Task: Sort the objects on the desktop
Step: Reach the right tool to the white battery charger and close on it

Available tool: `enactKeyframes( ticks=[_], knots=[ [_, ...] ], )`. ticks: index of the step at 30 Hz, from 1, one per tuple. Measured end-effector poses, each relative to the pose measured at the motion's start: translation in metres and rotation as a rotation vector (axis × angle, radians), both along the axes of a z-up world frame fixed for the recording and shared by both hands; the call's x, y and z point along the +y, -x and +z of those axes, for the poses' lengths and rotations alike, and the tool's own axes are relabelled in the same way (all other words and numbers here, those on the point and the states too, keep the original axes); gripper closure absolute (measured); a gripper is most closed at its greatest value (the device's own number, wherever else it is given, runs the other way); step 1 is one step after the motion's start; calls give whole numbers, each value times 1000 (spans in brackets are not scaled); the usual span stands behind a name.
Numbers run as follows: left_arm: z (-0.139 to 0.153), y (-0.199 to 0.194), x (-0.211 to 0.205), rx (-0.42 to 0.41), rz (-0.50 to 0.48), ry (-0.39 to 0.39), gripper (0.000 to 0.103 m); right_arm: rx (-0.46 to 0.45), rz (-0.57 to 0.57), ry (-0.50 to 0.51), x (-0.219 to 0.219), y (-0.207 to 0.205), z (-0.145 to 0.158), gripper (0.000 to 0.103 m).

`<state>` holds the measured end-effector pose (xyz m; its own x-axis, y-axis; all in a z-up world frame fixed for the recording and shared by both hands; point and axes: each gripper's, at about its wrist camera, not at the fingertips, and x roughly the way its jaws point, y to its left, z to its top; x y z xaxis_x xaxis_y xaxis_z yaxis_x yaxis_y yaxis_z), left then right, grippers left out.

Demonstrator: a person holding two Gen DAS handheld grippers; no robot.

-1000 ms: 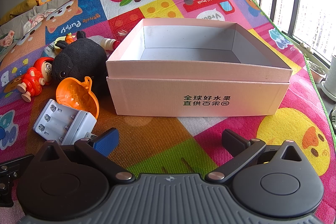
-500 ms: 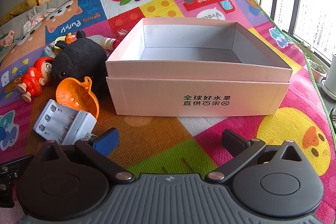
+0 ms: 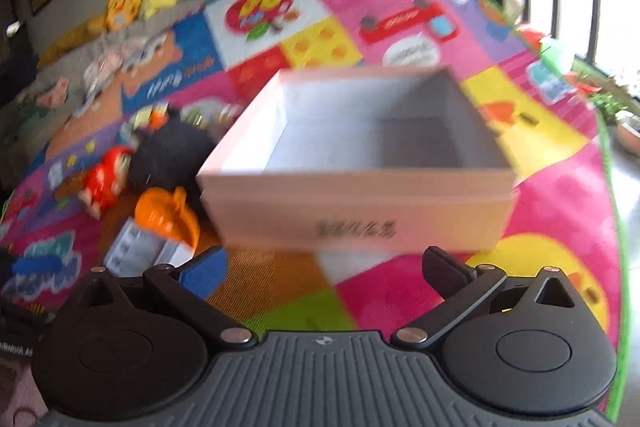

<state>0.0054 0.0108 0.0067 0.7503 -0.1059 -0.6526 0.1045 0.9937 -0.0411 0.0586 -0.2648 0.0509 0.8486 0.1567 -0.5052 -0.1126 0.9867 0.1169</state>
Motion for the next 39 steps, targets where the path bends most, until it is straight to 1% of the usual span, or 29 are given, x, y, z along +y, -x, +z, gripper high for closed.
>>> enactKeyframes(
  ticks=[1, 2, 3, 6, 8, 9, 10, 11, 13, 16, 17, 20, 22, 25, 26, 28, 30, 31, 32, 33, 35, 36, 38, 39],
  knots=[
    [1, -2, -1, -15, 5, -2, 0, -39, -75, -12, -10, -5, 7, 0],
    [3, -3, -2, -31, 8, -9, 0, -49, -123, -32, -19, -15, 11, 0],
    [5, -5, -3, -47, 12, -14, 0, -35, -146, -52, -26, -26, 12, 0],
    [12, -4, -3, -86, 24, -12, 0, 71, -190, -108, -39, -69, 3, 0],
    [16, -1, 0, -109, 22, -24, 0, 119, -136, -163, -36, -83, -4, 0],
    [17, 1, 1, -119, 19, -36, 0, 123, -132, -163, -28, -86, -5, 0],
    [17, 2, 2, -124, 14, -44, 0, 112, -131, -136, -18, -87, -6, 0],
    [16, 2, 2, -120, 2, -44, 0, 109, -105, -119, -10, -88, -6, 0],
    [14, 0, 0, -97, -35, -27, 0, 119, -16, -130, 4, -89, -7, 0],
    [12, -3, -5, -66, -96, 10, 0, 125, 89, -158, 17, -81, -5, 0],
    [11, -5, -7, -53, -113, 24, 0, 112, 104, -150, 21, -75, -2, 0],
    [9, -15, -13, -8, -132, 73, 0, 60, 133, -79, 29, -47, 4, 0],
    [6, -24, -20, 9, -132, 88, 0, 52, 123, -60, 25, -28, 0, 0],
    [2, -35, -36, 3, -144, 71, 0, 61, 74, -37, 14, -5, -11, 0],
    [1, -36, -40, 6, -162, 77, 0, 59, 54, -21, 10, 2, -15, 0],
    [2, -33, -49, 16, -262, 114, 0, 63, 19, -10, 2, 13, -22, 0],
    [5, -23, -56, 28, -400, 168, 0, 88, 4, -48, -7, 20, -28, 0],
    [7, -15, -60, 25, -448, 181, 0, 105, 0, -73, -11, 21, -31, 0],
    [8, -9, -63, 14, -461, 173, 0, 121, -4, -95, -14, 22, -34, 0],
    [9, -4, -63, 2, -449, 152, 0, 131, -7, -108, -15, 22, -35, 0],
    [9, 0, -62, -16, -380, 102, 0, 145, -9, -121, -16, 21, -37, 0],
    [8, 0, -57, -21, -331, 81, 0, 153, -6, -125, -15, 20, -38, 0],
    [9, -4, -43, -23, -211, 36, 0, 196, 6, -171, -15, 14, -43, 0],
    [8, -5, -35, -30, -151, 3, 0, 188, 0, -185, -15, 15, -44, 0]
  ],
)
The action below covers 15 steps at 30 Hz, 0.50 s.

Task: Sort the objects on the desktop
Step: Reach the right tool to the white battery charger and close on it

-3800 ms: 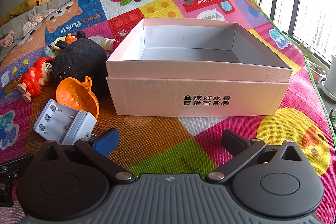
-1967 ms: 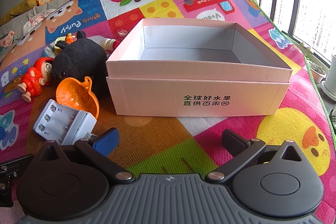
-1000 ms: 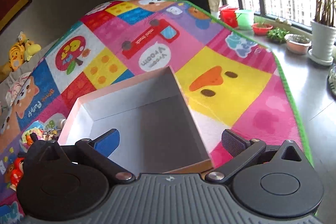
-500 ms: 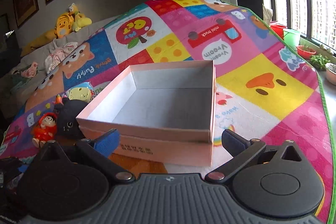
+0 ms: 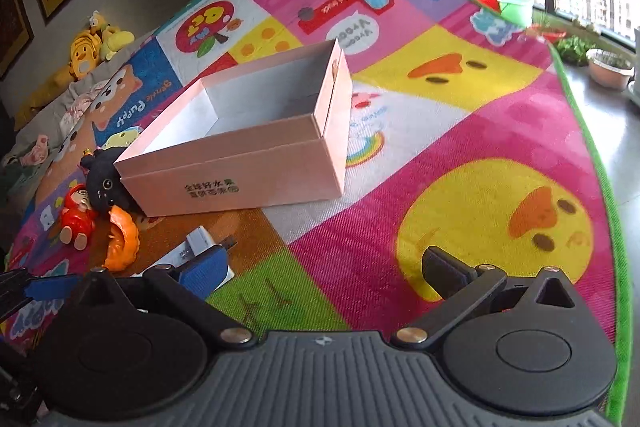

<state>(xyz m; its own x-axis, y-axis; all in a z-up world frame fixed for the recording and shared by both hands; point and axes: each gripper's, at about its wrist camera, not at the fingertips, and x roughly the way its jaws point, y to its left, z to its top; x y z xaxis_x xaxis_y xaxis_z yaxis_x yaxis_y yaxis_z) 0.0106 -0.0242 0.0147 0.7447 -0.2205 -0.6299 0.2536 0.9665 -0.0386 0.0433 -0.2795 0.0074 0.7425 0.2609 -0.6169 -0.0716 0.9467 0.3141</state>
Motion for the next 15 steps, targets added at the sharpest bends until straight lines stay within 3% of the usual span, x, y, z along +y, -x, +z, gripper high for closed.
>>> enactKeyframes(
  ticks=[4, 7, 11, 15],
  knots=[
    [-6, -8, 22, -4, 196, -134, 0, 11, 6, 38, 7, 0, 0, 0],
    [-7, -7, 35, 34, 229, -103, 0, 25, 51, 111, 18, -3, 4, 0],
    [-9, -10, 36, 42, 239, -93, 0, -61, 301, 93, 49, 9, 19, 0],
    [-11, -8, 34, 40, 240, -90, 0, -125, 461, 259, 97, 8, 20, 0]
  ],
)
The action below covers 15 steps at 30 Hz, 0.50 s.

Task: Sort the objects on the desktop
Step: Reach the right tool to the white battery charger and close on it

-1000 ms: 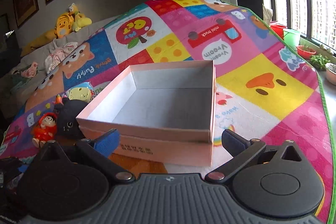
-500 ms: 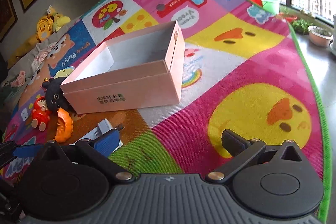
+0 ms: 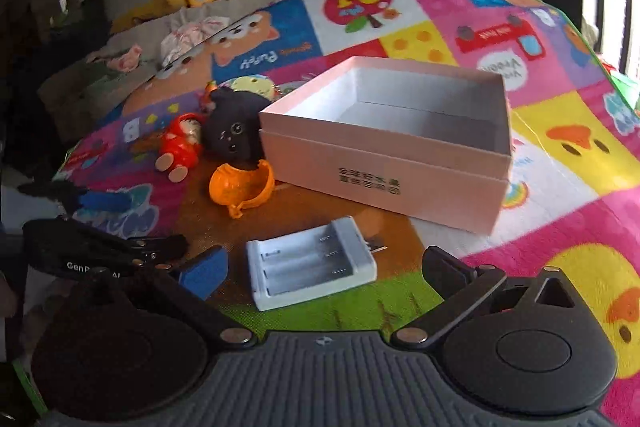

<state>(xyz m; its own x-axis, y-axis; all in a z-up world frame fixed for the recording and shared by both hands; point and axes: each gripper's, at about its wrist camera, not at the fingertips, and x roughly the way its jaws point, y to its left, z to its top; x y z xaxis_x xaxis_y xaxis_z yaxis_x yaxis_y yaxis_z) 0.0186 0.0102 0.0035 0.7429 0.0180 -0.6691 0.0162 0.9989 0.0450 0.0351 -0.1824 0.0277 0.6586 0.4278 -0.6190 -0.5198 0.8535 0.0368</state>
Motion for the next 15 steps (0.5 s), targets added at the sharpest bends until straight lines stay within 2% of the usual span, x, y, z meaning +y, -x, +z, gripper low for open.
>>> enactKeyframes(
  ticks=[4, 8, 10, 12, 15],
  knots=[
    [-1, 1, 4, 4, 2, 24, 0, 24, 45, 72, 21, -20, -11, 0],
    [-2, 2, 4, 3, 2, 32, 0, 81, 23, 32, 16, -31, -17, 0],
    [-3, 2, 4, 2, 2, 34, 0, 60, 14, 36, 12, -24, -15, 7],
    [-3, 2, 4, 2, 2, 38, 0, 62, 7, 44, 8, -17, -14, 20],
    [-3, 2, 4, 2, 2, 38, 0, 49, -54, 43, -7, -4, -16, 21]
  ],
)
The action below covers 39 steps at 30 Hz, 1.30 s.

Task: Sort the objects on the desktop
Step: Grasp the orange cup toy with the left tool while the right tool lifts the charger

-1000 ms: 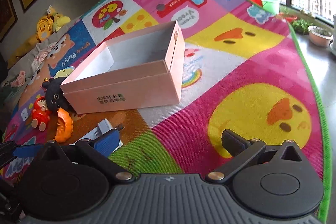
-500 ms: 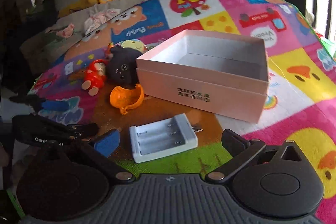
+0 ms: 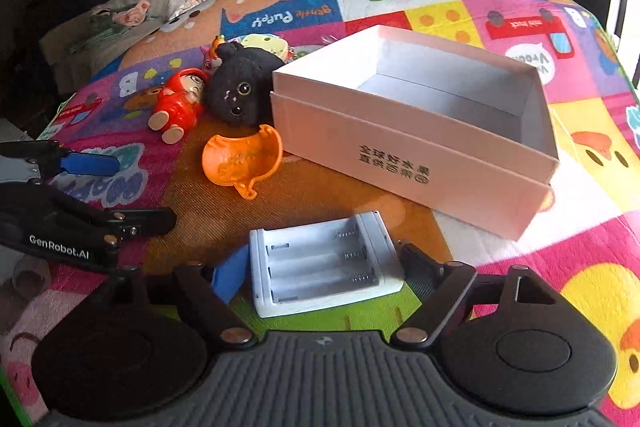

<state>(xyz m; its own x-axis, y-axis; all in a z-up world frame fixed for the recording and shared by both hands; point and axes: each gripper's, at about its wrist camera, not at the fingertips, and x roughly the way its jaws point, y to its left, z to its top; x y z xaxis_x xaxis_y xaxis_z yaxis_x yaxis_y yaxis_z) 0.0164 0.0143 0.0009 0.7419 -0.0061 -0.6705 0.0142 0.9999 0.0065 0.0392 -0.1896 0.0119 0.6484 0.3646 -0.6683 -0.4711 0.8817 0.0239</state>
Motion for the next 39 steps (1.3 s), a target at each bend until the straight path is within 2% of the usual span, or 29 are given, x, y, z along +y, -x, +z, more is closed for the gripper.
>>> enactKeyframes(
  ticks=[5, 7, 8, 9, 10, 12, 14, 17, 23, 25, 27, 28, 30, 34, 39],
  knots=[
    [0, 0, 0, -2, -2, -6, 0, -41, -170, 4, -32, 26, -3, 21],
    [2, 1, -2, -15, -18, -7, 0, -48, -199, -15, -40, 34, -2, 21],
    [4, 3, -4, -36, -34, -9, 0, -65, -213, -27, -43, 38, 0, 15],
    [7, 6, -8, -68, -60, -10, 0, -87, -227, -32, -44, 40, 1, 3],
    [10, 9, -13, -101, -88, -11, 0, -107, -237, -36, -43, 41, 2, 0],
    [15, 10, -24, -136, -133, -16, 0, -100, -243, -30, -40, 38, 1, 0],
    [18, 3, -34, -129, -148, -13, 0, -87, -264, -8, -37, 35, 0, 0],
    [18, -17, -44, -110, -135, -3, 0, -81, -283, -25, -40, 34, -1, 0],
    [10, -48, -63, -110, -102, -75, 0, -73, -327, -67, -49, 35, -1, 0],
    [7, -51, -69, -119, -109, -108, 4, -76, -322, -66, -49, 35, -1, 0],
    [4, -53, -71, -108, -116, -128, 25, -83, -307, -58, -46, 36, -1, 0],
    [4, -54, -70, -99, -117, -124, 29, -85, -293, -52, -44, 37, -1, 0],
    [3, -54, -67, -97, -112, -122, 43, -90, -272, -32, -39, 38, -1, 0],
    [9, -39, -59, -113, -141, -128, 43, -88, -228, 7, -33, 35, 0, 0],
    [14, -7, -47, -95, -220, -91, 43, -97, -172, 143, -25, 20, -3, 0]
  ],
)
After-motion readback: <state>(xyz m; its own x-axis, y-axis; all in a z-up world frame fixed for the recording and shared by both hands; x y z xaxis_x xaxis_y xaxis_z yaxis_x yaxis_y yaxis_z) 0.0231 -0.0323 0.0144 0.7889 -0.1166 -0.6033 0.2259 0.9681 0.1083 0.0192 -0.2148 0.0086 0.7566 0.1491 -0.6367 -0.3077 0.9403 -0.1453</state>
